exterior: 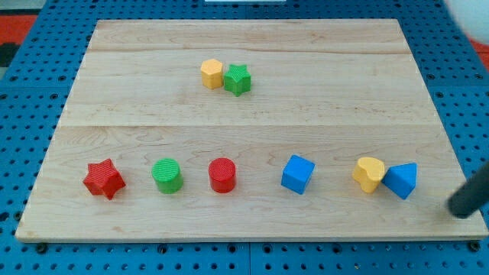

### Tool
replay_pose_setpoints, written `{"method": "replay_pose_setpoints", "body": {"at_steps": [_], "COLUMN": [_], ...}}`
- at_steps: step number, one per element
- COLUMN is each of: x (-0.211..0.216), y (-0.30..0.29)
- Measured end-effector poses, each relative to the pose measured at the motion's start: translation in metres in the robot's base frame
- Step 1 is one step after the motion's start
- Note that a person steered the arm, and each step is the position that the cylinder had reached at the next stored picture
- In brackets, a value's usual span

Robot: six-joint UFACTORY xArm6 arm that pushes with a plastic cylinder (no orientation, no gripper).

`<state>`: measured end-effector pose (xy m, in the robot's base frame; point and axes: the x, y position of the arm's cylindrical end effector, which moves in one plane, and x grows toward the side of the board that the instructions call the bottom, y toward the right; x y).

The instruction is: Move the blue triangle up a bit

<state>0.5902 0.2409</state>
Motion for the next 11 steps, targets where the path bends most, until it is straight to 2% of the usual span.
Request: {"method": "replay_pose_setpoints", "body": {"at_steps": [1,3,4,5,8,9,11], "x": [-0.012,-0.023,-0.022,0.001,-0.032,-0.025,-0.045], "y": [-0.022,0.004,0.004,0.002,-0.018,-0.018,-0.023]}}
